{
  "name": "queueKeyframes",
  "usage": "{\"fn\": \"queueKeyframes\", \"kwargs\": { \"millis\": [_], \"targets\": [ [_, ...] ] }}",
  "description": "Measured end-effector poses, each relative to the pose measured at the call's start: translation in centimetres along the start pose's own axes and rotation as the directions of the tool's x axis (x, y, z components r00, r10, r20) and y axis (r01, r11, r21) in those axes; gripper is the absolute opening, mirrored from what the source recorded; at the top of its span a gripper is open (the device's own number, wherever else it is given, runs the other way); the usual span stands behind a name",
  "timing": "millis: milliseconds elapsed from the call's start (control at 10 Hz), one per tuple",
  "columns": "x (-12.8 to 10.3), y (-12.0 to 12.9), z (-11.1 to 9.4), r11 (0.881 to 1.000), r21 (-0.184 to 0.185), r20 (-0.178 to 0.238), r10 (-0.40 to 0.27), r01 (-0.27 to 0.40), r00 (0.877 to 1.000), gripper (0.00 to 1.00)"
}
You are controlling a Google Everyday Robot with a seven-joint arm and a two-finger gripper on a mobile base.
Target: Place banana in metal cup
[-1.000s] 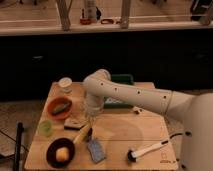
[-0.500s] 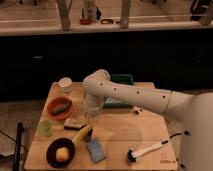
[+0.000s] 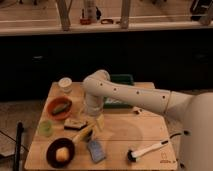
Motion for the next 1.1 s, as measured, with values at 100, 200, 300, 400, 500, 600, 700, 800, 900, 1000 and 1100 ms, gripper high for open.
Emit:
{"fn": "queueKeyframes", "kwargs": {
  "millis": [100,200,300,400,500,600,700,800,900,1000,1100],
  "targets": [
    [-0.01,0.03,0.00,1.000,0.000,0.001,-0.002,0.002,1.000,0.80],
    [0.02,0.29,-0.06,1.000,0.003,0.004,-0.003,0.003,1.000,0.80],
    [0.09,0.31,-0.09,1.000,0.006,0.004,-0.001,0.001,1.000,0.80],
    [-0.05,0.13,-0.09,1.000,0.008,0.005,-0.005,0.005,1.000,0.80],
    [-0.08,0.09,-0.10,1.000,0.010,0.006,-0.006,0.006,1.000,0.80],
    [-0.06,0.12,-0.15,1.000,0.013,0.007,-0.006,0.006,1.000,0.80],
    [-0.13,0.10,-0.16,1.000,0.015,0.008,-0.012,0.012,1.000,0.80],
    [-0.24,0.02,-0.17,1.000,0.019,0.010,-0.021,0.021,1.000,0.80],
    [-0.27,0.01,-0.19,0.999,0.021,0.011,-0.025,0.025,1.000,0.80],
    [-0.30,0.02,-0.17,0.999,0.022,0.012,-0.028,0.027,1.000,0.80],
    [-0.35,-0.02,-0.21,0.999,0.025,0.013,-0.032,0.032,0.999,0.80]
  ]
}}
